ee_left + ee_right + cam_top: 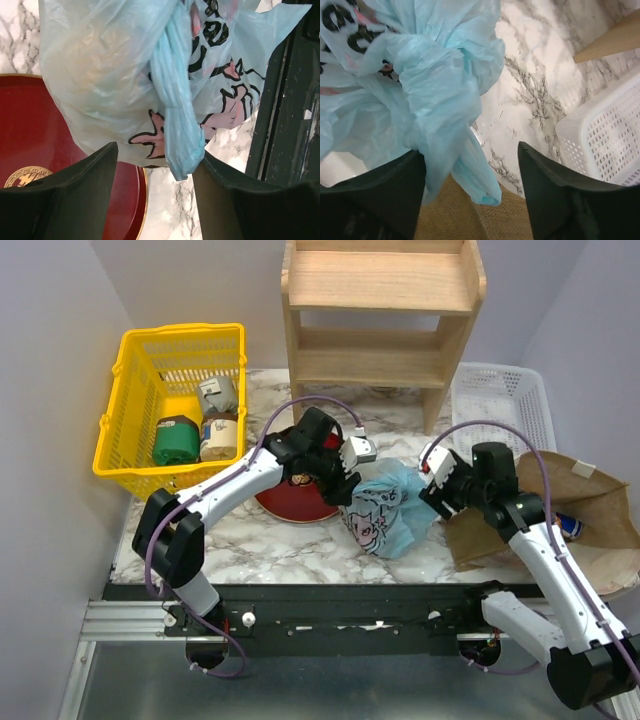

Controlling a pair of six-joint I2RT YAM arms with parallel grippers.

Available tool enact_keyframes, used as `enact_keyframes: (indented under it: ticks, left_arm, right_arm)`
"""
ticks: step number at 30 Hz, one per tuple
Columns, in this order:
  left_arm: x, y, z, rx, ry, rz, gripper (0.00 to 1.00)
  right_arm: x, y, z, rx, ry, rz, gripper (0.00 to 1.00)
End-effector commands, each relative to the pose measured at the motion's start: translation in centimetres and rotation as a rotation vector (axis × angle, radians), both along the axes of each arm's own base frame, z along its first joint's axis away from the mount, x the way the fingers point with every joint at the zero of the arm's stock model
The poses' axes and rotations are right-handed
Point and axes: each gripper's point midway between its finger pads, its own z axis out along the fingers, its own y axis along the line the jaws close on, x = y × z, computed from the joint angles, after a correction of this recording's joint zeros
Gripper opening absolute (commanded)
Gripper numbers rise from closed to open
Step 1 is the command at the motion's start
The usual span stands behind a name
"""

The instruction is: Untie the knot of the grocery bags and take out the mixed food

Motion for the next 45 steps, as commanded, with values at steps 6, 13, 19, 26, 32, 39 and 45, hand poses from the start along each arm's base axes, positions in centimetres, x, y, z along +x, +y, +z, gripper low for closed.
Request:
enact_keyframes:
  ticks: [6,13,19,26,32,39,45]
  left_arm:
    - [5.4,-2.1,10.3,-0.164,-0.233,0.082,0.71]
    - [8.3,-5.6,11.2,-0.185,-0.202,0.034,0.74]
    - [10.0,-8.3,7.5,-0.141,-0.098,-0.035,0.74]
    - [8.2,-10.5,5.0,-0.165,0.057,-0.137,0.75]
    - [5.8,-11.3,2.5,-0.132,0.138,-0.197,0.73]
    - [4.6,-12.1,0.6,-0.086,0.134,-0.242,0.38]
    - [5.7,-12.1,1.1,-0.075,0.06,-0.225,0.0]
  right_arm:
    - [-0.2,3.4,7.3,0.319,0.12,-0.125,0.83]
    - [0.1,4.0,3.6,0.358,0.257,-0.204,0.77]
    - [0.2,3.1,1.8,0.323,0.271,-0.257,0.71]
    - [-0.1,1.6,0.6,0.256,0.248,-0.298,0.62]
    - [-0.2,1.0,-0.7,0.226,0.246,-0.312,0.56]
    - [0.5,0.8,-0.8,0.212,0.227,-0.315,0.34]
    - [2.1,-0.1,1.7,0.174,0.123,-0.32,0.1]
